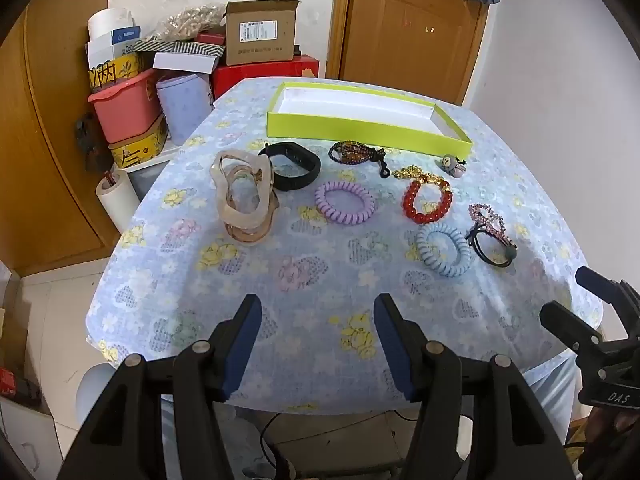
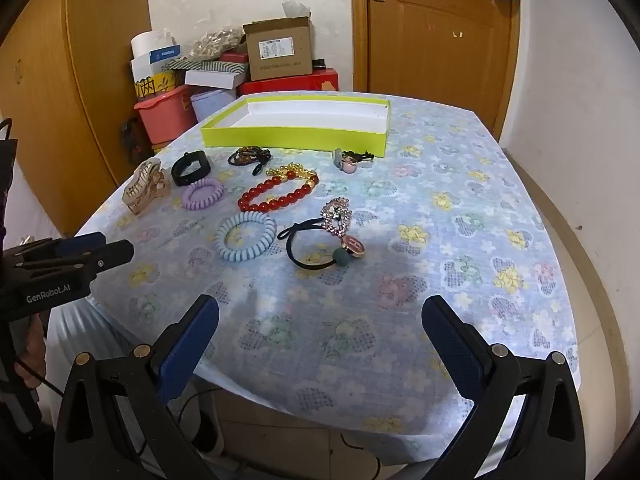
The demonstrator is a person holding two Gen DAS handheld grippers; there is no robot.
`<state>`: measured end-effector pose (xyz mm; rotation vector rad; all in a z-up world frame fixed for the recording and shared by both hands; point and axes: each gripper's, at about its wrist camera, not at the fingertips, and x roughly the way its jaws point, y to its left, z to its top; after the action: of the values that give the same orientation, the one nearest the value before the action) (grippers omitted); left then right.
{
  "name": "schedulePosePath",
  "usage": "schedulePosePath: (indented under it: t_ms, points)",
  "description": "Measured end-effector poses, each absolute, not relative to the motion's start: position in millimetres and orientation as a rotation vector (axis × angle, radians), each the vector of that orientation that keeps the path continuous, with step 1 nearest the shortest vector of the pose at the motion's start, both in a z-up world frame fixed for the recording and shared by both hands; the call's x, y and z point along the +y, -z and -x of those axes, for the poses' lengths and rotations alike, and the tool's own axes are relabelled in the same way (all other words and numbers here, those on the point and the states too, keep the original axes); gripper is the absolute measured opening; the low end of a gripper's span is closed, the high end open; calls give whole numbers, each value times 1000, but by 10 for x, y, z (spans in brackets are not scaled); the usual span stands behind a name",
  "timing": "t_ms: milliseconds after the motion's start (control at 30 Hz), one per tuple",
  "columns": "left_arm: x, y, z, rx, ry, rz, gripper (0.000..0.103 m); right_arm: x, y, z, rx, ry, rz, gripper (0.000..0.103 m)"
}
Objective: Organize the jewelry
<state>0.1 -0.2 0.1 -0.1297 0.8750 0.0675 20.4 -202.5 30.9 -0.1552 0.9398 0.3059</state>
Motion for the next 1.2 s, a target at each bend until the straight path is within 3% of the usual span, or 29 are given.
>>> schedulePosePath:
  t_ms: [1200]
  points:
    - [176, 67, 25, 882, -77, 161, 61, -1969, -288, -235, 949, -333, 144, 101]
